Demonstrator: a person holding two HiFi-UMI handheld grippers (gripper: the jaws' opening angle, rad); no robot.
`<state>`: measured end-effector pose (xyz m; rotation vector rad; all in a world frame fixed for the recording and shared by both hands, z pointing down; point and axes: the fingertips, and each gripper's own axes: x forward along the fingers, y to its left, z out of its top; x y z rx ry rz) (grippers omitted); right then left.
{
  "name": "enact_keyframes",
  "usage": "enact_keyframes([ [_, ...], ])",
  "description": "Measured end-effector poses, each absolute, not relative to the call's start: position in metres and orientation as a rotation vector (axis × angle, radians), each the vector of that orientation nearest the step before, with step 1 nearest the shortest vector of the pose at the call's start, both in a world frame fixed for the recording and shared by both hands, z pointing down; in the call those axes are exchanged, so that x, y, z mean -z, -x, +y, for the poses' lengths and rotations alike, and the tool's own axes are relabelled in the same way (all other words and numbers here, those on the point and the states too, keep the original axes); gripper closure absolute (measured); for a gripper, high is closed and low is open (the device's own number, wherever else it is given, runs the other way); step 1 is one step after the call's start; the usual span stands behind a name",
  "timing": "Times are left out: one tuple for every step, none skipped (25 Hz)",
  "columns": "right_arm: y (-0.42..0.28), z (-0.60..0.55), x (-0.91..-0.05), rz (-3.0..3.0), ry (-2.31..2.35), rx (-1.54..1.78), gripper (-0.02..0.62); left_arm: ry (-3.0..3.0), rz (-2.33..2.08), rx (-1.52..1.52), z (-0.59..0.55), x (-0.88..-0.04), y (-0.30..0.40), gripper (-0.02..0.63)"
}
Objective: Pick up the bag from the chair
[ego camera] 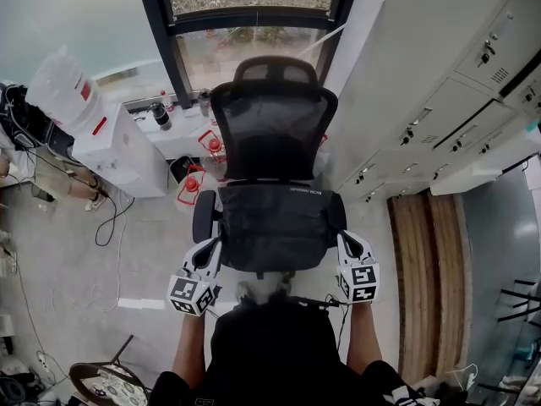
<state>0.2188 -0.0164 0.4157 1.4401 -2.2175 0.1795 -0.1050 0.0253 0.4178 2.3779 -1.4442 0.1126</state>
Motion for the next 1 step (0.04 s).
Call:
enact_keyframes([
  [-0.2195,-0.0156,-0.4162,-2.216,-1.440,-0.180,0.594,-2.379,-1.442,-0.113,0.0259,-0.4180,0.1042,0.589],
])
